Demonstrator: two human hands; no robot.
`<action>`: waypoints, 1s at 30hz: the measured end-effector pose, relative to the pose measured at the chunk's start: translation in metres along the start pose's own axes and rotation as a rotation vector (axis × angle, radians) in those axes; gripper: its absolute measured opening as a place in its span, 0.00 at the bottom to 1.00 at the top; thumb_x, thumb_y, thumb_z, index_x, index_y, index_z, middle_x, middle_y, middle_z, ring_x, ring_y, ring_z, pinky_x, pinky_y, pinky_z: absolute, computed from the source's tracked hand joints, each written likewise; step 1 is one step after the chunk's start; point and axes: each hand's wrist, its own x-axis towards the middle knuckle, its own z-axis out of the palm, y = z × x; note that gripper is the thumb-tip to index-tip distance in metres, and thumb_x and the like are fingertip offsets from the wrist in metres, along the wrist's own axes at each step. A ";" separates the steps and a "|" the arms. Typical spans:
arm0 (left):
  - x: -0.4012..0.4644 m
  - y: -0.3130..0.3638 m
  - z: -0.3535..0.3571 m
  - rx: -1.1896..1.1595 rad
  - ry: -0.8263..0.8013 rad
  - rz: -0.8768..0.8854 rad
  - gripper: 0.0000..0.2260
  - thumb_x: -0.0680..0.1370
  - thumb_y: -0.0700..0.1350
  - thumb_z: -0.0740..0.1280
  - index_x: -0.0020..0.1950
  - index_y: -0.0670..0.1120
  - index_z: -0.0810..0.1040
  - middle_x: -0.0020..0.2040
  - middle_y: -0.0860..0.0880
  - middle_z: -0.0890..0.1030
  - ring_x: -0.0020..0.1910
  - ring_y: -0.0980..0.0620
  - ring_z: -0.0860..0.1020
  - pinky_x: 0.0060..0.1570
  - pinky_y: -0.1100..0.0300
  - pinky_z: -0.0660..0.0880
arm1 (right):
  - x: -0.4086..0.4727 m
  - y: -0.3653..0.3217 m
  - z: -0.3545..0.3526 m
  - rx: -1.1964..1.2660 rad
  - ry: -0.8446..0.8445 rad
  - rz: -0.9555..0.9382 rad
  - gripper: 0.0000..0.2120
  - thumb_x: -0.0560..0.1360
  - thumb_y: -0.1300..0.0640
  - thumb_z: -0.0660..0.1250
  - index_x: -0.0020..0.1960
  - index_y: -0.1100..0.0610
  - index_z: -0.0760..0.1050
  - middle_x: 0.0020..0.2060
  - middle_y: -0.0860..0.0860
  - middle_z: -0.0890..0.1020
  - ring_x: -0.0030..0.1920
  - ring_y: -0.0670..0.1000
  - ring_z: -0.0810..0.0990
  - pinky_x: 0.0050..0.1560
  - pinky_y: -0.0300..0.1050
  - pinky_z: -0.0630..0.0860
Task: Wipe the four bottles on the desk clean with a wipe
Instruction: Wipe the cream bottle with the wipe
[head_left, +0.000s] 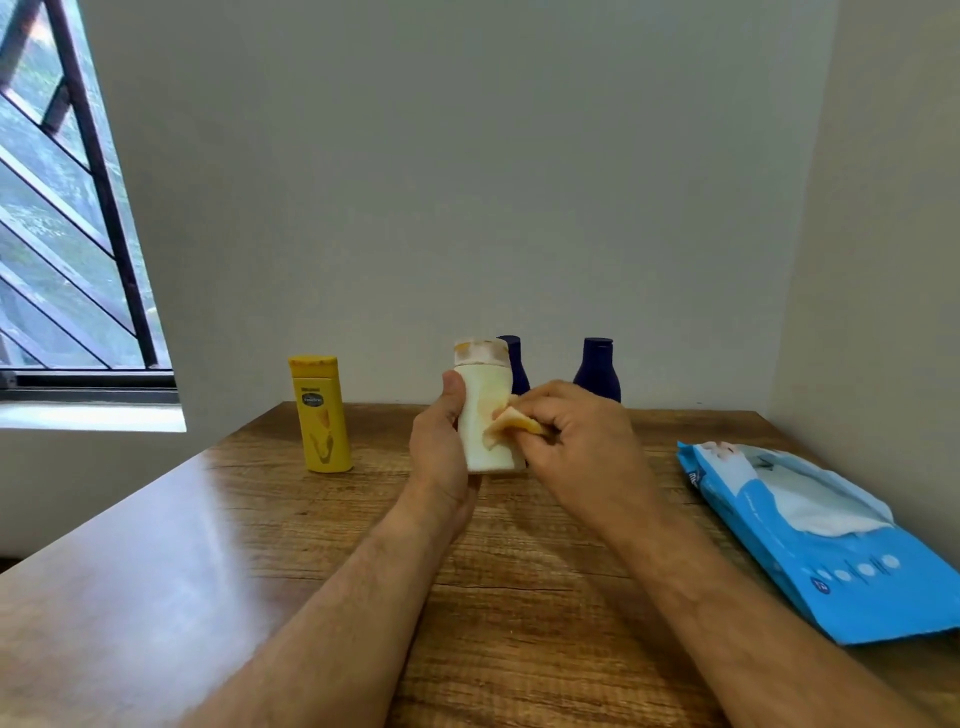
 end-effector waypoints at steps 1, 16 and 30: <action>0.000 0.001 -0.001 -0.009 0.005 0.005 0.24 0.84 0.58 0.55 0.55 0.40 0.81 0.44 0.41 0.85 0.43 0.45 0.84 0.47 0.50 0.80 | -0.001 0.000 0.000 -0.044 -0.032 -0.015 0.08 0.78 0.55 0.69 0.54 0.49 0.84 0.49 0.43 0.82 0.51 0.41 0.77 0.54 0.33 0.75; -0.002 0.001 0.002 0.092 0.037 -0.009 0.22 0.84 0.57 0.56 0.54 0.42 0.81 0.45 0.41 0.85 0.45 0.42 0.82 0.53 0.44 0.78 | 0.001 0.005 -0.001 -0.003 -0.054 0.092 0.03 0.76 0.55 0.71 0.48 0.50 0.84 0.43 0.43 0.80 0.43 0.41 0.77 0.41 0.29 0.73; -0.004 0.000 0.005 -0.107 -0.035 -0.140 0.20 0.85 0.54 0.57 0.64 0.40 0.76 0.47 0.40 0.84 0.41 0.45 0.83 0.40 0.51 0.82 | 0.003 -0.003 -0.012 0.244 0.169 0.156 0.04 0.75 0.59 0.72 0.45 0.51 0.84 0.37 0.42 0.82 0.39 0.38 0.79 0.34 0.26 0.73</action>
